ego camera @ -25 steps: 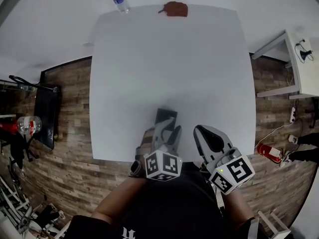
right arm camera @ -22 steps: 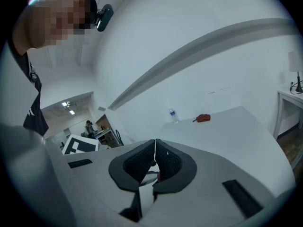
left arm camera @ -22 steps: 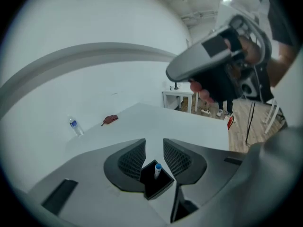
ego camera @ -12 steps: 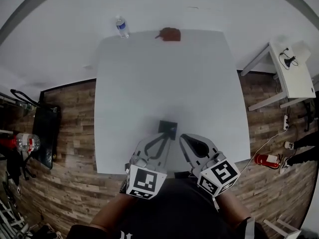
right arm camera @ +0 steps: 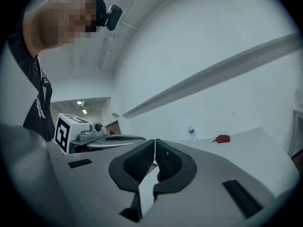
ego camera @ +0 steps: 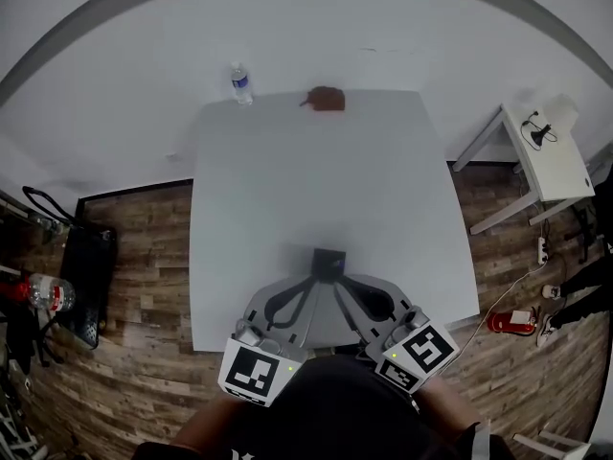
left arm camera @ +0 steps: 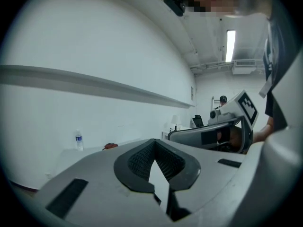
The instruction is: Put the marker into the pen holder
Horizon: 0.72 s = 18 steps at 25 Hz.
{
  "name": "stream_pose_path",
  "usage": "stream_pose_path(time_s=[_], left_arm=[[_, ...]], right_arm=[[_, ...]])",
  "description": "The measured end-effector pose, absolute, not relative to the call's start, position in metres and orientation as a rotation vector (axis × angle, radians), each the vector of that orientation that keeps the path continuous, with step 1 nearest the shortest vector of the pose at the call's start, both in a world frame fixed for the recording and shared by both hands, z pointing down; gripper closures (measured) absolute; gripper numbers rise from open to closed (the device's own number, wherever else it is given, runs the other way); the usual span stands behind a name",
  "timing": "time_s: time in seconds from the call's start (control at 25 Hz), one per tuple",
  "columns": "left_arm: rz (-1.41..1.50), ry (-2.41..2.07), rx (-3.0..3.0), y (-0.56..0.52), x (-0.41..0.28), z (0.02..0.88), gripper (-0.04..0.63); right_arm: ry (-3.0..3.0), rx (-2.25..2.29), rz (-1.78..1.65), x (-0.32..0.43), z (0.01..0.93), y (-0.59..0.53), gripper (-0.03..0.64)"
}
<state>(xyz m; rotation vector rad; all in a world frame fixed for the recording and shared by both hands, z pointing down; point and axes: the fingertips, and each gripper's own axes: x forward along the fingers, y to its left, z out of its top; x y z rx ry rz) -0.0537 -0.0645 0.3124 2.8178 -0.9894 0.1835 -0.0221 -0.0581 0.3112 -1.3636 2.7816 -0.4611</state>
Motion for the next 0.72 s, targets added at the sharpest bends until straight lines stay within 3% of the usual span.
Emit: stream_pose_path(time_s=[0.72], left_arm=[[0.122,-0.95,2.809,-0.054,-0.058,0.304,0.591]], right_arm=[[2.773,-1.471,-0.38,-0.021,0.303,-0.045,0.601]])
